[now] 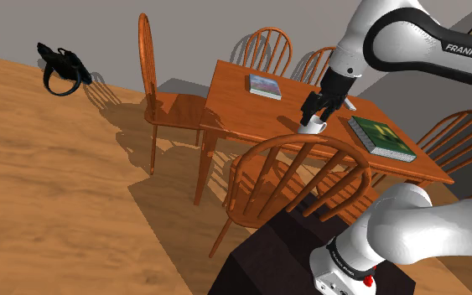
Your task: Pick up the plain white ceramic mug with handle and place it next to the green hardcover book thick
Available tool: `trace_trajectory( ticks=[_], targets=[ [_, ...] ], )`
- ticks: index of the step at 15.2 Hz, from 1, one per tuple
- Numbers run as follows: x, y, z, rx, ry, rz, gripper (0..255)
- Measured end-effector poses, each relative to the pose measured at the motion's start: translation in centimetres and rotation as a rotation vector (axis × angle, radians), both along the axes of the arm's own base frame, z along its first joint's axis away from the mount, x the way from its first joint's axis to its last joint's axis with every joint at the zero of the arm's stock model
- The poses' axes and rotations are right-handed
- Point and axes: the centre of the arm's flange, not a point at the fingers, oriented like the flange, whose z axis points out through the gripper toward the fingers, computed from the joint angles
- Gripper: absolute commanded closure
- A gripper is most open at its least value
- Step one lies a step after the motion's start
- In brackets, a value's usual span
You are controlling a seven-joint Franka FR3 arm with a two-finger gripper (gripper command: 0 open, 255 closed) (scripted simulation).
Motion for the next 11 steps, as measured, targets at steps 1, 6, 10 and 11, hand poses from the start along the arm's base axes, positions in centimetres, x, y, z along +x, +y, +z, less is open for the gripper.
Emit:
trace_trajectory(
  ticks=[1,6,10,11],
  targets=[
    [0.0,0.0,0.0,0.0,0.0,0.0,0],
    [1.4,-4.6,-2.2,0.002,-0.005,-0.003,0],
    [3.2,-9.3,-4.3,0.003,-0.009,-0.005,0],
    [3.5,-10.5,-4.9,0.003,-0.011,-0.005,0]
  ],
)
